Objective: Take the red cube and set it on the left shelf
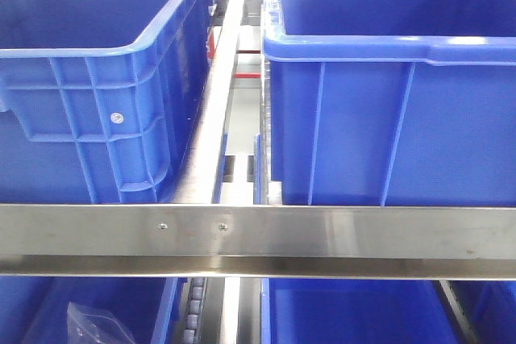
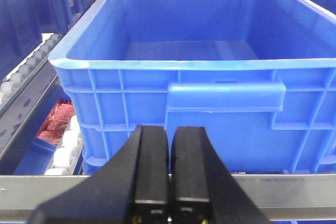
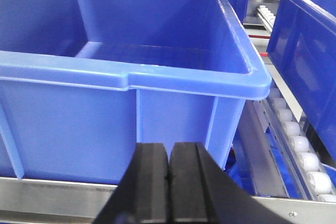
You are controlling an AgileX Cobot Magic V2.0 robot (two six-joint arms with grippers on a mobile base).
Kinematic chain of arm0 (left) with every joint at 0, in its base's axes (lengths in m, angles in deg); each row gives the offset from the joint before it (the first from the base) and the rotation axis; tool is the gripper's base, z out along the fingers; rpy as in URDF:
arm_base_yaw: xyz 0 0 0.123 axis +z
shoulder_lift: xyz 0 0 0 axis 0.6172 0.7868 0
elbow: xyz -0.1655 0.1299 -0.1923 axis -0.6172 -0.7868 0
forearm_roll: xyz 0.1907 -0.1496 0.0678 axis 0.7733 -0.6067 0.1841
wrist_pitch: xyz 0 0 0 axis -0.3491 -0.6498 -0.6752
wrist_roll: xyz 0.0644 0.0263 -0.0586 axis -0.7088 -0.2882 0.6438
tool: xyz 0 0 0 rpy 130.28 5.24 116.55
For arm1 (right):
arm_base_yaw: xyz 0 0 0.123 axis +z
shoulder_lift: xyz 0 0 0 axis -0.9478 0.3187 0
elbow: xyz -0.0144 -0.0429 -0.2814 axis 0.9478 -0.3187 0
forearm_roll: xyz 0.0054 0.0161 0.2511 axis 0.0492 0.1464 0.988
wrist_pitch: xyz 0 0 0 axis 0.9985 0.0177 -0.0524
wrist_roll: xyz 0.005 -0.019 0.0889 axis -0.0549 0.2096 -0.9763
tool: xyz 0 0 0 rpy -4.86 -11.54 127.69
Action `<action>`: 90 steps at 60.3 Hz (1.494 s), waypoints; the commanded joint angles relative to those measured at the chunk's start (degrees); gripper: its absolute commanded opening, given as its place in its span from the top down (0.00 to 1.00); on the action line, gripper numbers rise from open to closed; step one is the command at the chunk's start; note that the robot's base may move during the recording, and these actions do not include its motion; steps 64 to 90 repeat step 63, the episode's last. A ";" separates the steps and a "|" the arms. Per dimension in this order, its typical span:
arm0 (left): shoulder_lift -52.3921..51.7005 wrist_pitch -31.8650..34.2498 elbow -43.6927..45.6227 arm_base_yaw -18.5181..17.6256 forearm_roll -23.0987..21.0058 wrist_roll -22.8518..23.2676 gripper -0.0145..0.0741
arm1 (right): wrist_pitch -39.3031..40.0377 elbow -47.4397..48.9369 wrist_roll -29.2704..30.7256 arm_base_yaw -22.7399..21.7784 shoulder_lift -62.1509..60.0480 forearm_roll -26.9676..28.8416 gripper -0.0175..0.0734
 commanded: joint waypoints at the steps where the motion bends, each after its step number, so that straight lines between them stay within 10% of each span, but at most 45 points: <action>1: -0.82 5.16 -1.32 -0.23 -0.43 0.05 0.72 | 5.56 0.92 0.12 -0.47 -1.24 -0.96 0.75; 90: -0.82 5.16 -1.32 -0.23 -0.43 0.05 0.72 | 5.09 0.92 -5.66 -0.47 -1.24 -4.46 0.75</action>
